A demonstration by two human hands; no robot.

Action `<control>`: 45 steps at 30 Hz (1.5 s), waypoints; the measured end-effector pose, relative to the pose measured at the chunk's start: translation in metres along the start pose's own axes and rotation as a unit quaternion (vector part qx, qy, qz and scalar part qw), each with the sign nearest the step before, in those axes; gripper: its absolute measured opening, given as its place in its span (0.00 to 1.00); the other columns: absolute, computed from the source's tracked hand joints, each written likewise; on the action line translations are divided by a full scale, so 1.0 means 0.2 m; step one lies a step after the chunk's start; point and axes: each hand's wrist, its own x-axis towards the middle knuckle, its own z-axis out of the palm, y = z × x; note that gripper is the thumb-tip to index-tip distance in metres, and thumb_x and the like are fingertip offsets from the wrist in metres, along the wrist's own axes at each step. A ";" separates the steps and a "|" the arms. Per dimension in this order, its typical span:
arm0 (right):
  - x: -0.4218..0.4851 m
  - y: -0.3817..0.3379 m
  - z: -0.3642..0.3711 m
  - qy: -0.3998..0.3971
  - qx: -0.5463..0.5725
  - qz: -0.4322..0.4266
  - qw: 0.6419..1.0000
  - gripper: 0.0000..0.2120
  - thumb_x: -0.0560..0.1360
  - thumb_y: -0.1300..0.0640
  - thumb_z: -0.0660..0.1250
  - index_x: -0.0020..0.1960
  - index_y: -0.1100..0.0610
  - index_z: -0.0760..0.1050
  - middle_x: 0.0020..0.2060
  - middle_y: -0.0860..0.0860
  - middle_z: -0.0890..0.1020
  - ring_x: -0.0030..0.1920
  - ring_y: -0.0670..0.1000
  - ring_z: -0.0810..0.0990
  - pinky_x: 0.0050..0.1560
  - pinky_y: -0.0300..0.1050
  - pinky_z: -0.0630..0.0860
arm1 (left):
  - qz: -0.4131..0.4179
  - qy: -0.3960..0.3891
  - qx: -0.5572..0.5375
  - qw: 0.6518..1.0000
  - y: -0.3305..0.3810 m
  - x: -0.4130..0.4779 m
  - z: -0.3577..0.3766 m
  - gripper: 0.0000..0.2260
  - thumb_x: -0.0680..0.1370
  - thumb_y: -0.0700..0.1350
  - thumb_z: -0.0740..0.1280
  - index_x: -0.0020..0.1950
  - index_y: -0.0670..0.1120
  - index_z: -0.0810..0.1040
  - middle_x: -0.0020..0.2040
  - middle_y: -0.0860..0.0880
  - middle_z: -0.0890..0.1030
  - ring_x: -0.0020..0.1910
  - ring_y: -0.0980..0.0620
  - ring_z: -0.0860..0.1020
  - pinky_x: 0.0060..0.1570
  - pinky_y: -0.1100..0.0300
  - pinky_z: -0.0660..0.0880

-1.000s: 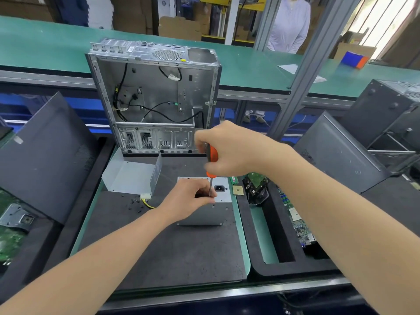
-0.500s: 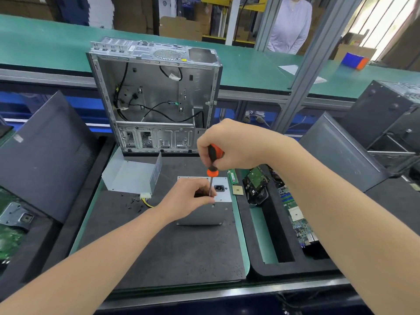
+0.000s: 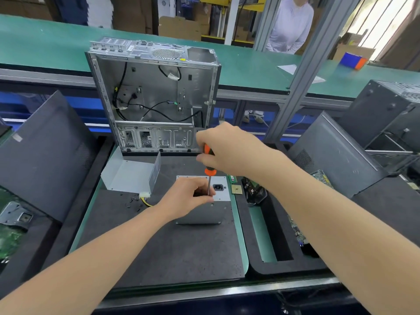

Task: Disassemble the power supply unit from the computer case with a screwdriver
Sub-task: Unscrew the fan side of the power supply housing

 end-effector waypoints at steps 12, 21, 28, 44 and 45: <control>-0.02 0.02 0.00 0.009 -0.063 -0.014 0.998 0.18 0.77 0.39 0.67 0.52 0.53 0.70 0.38 0.49 0.71 0.40 0.57 0.77 0.31 0.46 0.66 | 0.000 -0.001 0.018 1.000 0.02 0.00 0.01 0.06 0.77 0.45 0.77 0.45 0.55 0.83 0.42 0.55 0.84 0.45 0.54 0.82 0.50 0.51 0.80; 0.02 0.02 -0.01 -0.010 0.029 -0.051 0.998 0.06 0.79 0.51 0.69 0.50 0.52 0.74 0.36 0.43 0.74 0.43 0.52 0.77 0.38 0.47 0.74 | 0.010 -0.053 0.017 0.998 0.04 -0.01 -0.07 0.20 0.71 0.34 0.69 0.45 0.62 0.77 0.54 0.59 0.84 0.54 0.58 0.81 0.56 0.64 0.77; -0.01 0.06 -0.08 -0.081 0.090 -0.090 0.989 0.20 0.70 0.65 0.70 0.54 0.44 0.75 0.41 0.44 0.82 0.42 0.42 0.79 0.44 0.52 0.80 | 0.018 -0.019 -0.014 1.000 0.03 -0.02 -0.05 0.22 0.77 0.39 0.73 0.40 0.68 0.77 0.49 0.53 0.85 0.49 0.52 0.83 0.54 0.51 0.81; -0.04 0.05 -0.06 -0.045 0.104 -0.033 0.993 0.11 0.74 0.62 0.69 0.54 0.52 0.76 0.38 0.42 0.79 0.43 0.47 0.79 0.40 0.47 0.77 | -0.001 -0.035 -0.020 0.999 0.00 0.00 -0.03 0.10 0.76 0.38 0.72 0.49 0.54 0.83 0.46 0.54 0.83 0.44 0.55 0.81 0.49 0.61 0.79; -0.04 0.05 -0.06 -0.047 0.109 -0.032 0.992 0.13 0.73 0.63 0.69 0.55 0.51 0.76 0.37 0.42 0.79 0.41 0.44 0.78 0.38 0.45 0.76 | 0.000 -0.036 -0.016 0.999 0.00 0.00 -0.03 0.09 0.77 0.38 0.72 0.50 0.52 0.83 0.44 0.54 0.82 0.43 0.56 0.80 0.48 0.63 0.78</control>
